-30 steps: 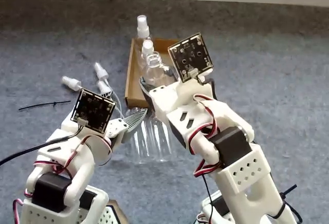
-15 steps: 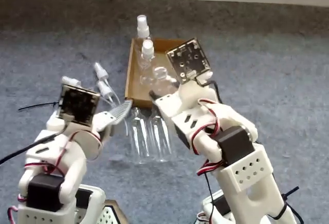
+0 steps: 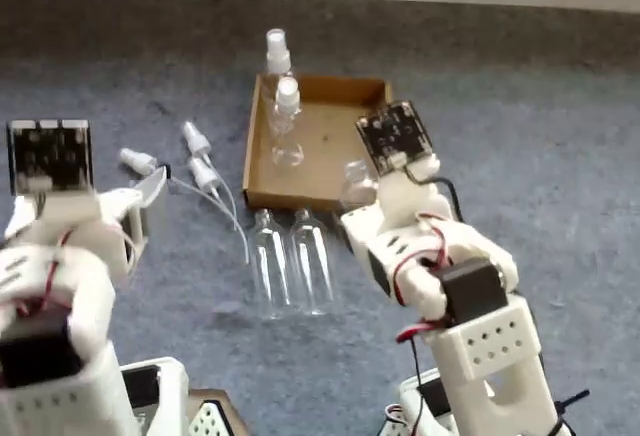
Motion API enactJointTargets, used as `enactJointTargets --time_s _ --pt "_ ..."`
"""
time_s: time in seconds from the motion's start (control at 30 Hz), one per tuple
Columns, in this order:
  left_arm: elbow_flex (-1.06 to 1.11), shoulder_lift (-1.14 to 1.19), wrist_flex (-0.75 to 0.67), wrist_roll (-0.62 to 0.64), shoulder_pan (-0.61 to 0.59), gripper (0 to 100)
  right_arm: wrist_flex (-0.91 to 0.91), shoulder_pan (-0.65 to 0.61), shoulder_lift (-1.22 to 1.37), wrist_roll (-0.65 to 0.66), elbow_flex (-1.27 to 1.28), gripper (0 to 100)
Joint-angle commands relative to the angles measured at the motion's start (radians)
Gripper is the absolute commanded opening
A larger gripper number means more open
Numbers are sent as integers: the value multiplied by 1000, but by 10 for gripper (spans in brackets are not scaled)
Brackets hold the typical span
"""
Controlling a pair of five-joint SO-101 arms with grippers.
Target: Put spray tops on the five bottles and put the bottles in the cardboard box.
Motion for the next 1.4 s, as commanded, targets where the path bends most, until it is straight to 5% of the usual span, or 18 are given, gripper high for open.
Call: enactJointTargets --time_s 0.0,0.27,0.7,0.93,1.37 --pt "-176 323 52 -6 -21 291 -24 19 -163 14 64 4" --pt "-343 707 75 3 -21 197 -79 77 -249 75 275 4" --pt "-717 1224 63 408 -81 193 -102 35 -255 74 423 4" --pt "-901 1535 8 471 -133 193 -101 33 -255 75 423 4" --pt "-1268 1886 91 549 -35 192 -102 33 -255 75 423 4"
